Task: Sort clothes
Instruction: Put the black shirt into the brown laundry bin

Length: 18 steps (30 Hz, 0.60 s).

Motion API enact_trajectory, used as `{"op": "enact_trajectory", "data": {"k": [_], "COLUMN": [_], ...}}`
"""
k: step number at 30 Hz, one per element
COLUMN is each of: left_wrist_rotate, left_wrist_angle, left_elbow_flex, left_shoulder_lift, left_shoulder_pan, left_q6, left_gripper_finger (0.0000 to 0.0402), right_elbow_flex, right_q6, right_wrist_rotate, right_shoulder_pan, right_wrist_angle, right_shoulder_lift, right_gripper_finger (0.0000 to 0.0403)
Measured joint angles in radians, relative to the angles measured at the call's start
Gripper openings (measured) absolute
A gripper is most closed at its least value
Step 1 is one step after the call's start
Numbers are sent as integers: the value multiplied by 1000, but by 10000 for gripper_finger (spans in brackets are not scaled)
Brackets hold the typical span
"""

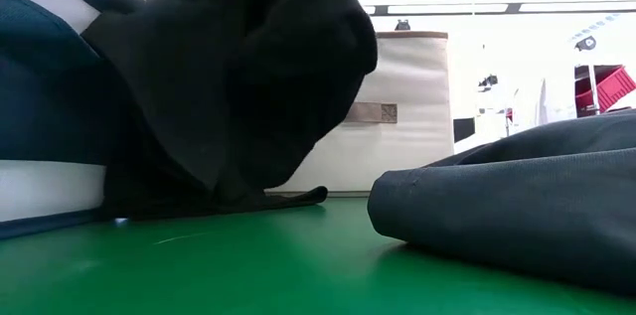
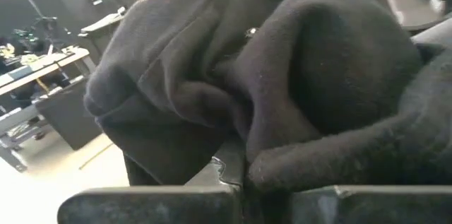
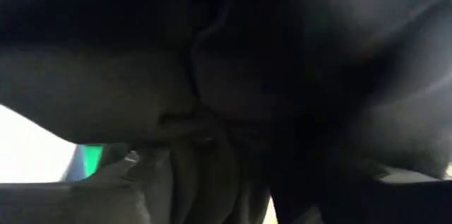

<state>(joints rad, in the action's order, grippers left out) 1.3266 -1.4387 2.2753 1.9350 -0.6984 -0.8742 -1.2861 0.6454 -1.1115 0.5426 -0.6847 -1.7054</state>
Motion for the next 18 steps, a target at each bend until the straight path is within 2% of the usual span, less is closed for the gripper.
{"op": "enact_trajectory", "data": {"k": [2,6,15,18], "left_wrist_rotate": [1,7,-3,-4], "left_wrist_angle": [10,32,148,183], "left_elbow_flex": [0,0,0,0], "left_shoulder_lift": [0,0,0,0], "left_shoulder_pan": [-12,-36,-81,-82], "left_q6": [0,0,57,76], "left_gripper_finger": [0,0,0,0], "right_elbow_flex": [0,0,0,0], "right_q6": [-19,-95,-186,-227], "right_wrist_rotate": [68,307,811,930], "right_shoulder_pan": [-4,-17,-106,-141], "right_wrist_angle": [14,56,74,67], "right_shoulder_lift": [0,1,2,2], "right_gripper_finger": [276,299,297,299]}}
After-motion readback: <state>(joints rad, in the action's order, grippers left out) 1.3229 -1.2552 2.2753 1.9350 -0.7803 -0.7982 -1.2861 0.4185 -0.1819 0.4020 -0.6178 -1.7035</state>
